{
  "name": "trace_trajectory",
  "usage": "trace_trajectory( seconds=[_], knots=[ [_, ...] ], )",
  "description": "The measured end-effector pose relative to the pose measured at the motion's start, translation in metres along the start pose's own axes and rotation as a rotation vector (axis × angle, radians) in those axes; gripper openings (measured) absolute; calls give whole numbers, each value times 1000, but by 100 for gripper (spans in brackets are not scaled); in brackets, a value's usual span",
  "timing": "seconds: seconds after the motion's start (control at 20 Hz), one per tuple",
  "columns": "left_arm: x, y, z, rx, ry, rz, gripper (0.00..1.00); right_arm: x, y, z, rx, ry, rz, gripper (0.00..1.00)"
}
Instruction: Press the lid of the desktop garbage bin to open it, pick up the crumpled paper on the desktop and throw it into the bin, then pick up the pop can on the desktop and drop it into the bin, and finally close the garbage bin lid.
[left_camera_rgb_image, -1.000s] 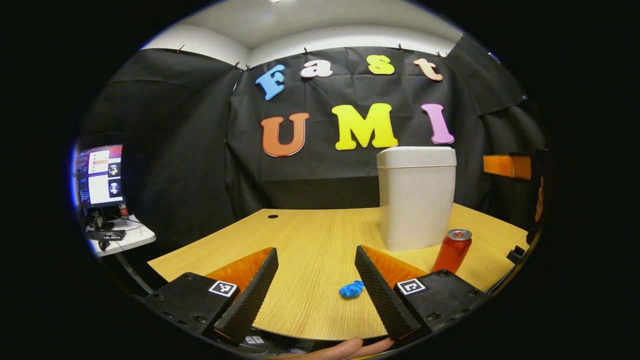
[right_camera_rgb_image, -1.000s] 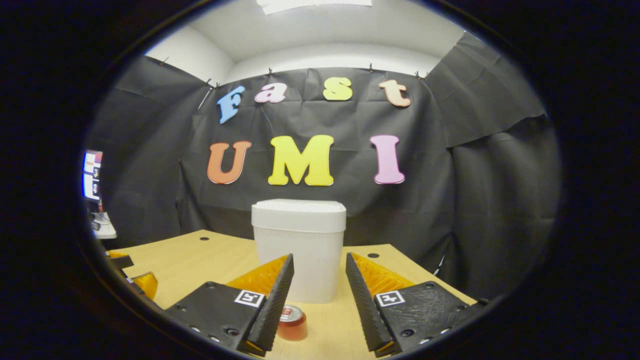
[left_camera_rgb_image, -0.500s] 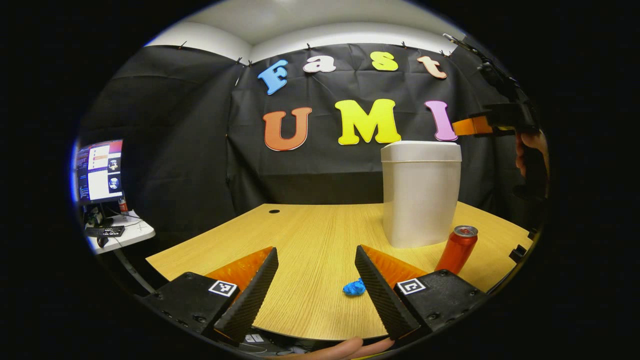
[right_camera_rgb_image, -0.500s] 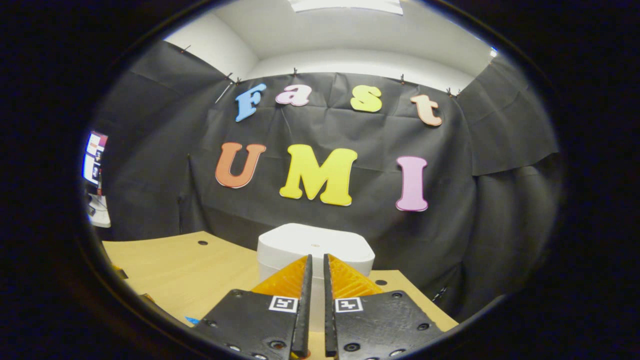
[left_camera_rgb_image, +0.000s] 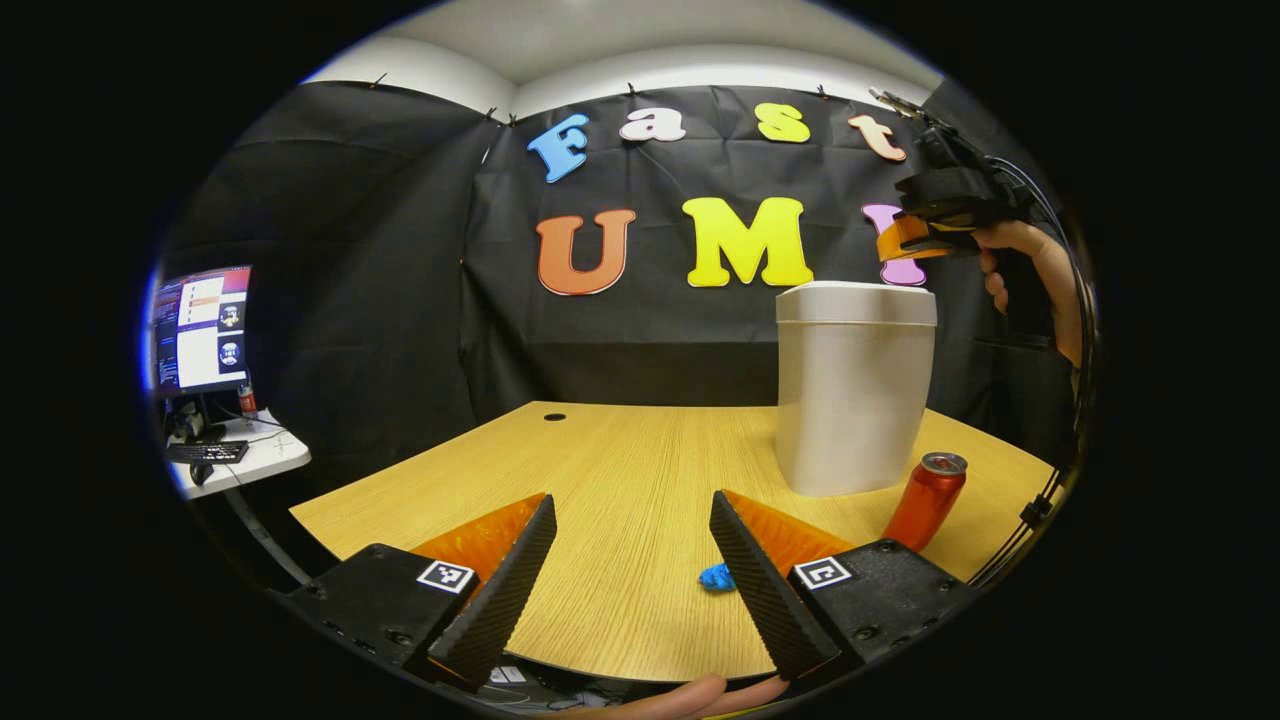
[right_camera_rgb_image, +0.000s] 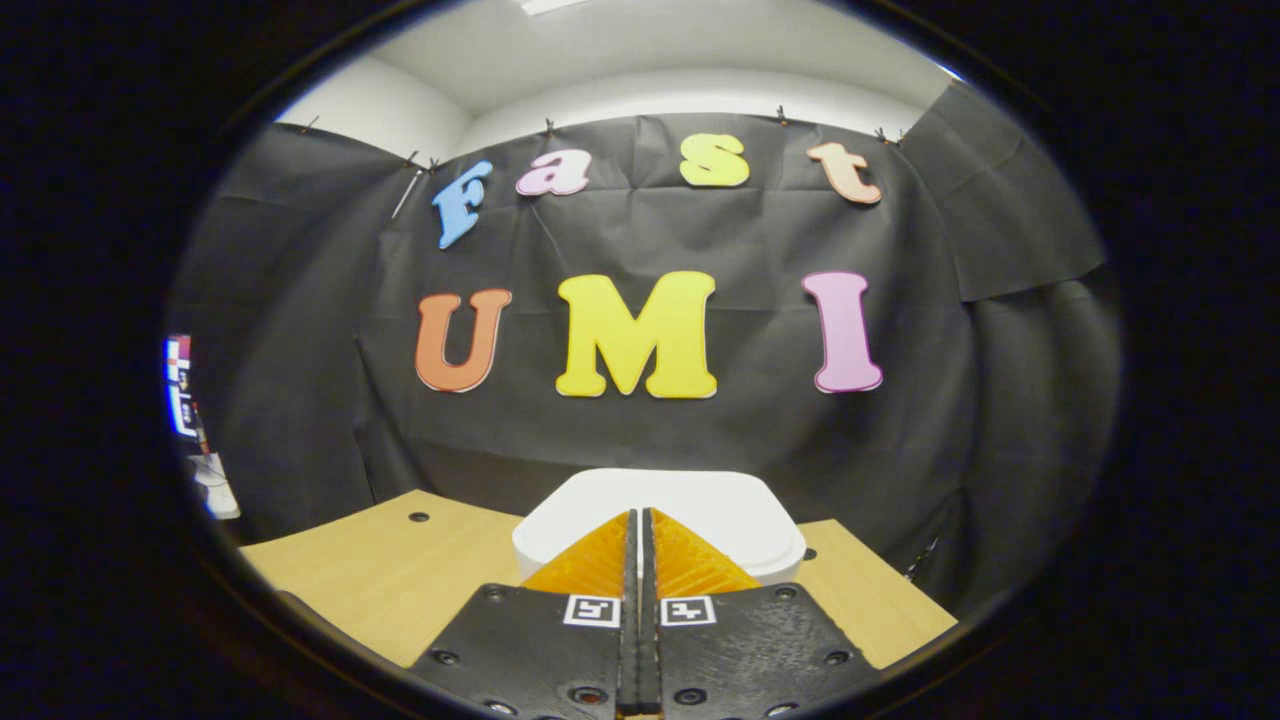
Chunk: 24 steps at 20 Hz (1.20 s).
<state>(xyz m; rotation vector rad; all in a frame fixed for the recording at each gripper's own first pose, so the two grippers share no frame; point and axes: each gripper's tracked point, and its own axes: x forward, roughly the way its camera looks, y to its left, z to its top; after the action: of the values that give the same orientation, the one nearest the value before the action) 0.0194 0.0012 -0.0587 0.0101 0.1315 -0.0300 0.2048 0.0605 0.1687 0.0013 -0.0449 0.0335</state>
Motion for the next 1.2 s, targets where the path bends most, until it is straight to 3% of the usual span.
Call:
trace_trajectory(
  seconds=[0.3, 0.5, 0.65, 0.85, 1.2],
  knots=[
    [2, 0, -3, -13, 1, -10, 100, 17, -11, -20, 36, 88, -22, 0],
    [2, -2, -4, -7, 4, -12, 100, 19, -14, -27, -45, 127, -27, 1],
    [2, -4, -4, -7, 3, -15, 100, 17, -15, -29, -42, 151, -9, 2],
    [3, -2, -5, -4, 7, -10, 100, 3, -27, -11, -36, 73, -50, 0],
    [4, -2, -9, -8, 20, -9, 100, -24, -25, 3, -51, 0, -40, 0]
  ],
)
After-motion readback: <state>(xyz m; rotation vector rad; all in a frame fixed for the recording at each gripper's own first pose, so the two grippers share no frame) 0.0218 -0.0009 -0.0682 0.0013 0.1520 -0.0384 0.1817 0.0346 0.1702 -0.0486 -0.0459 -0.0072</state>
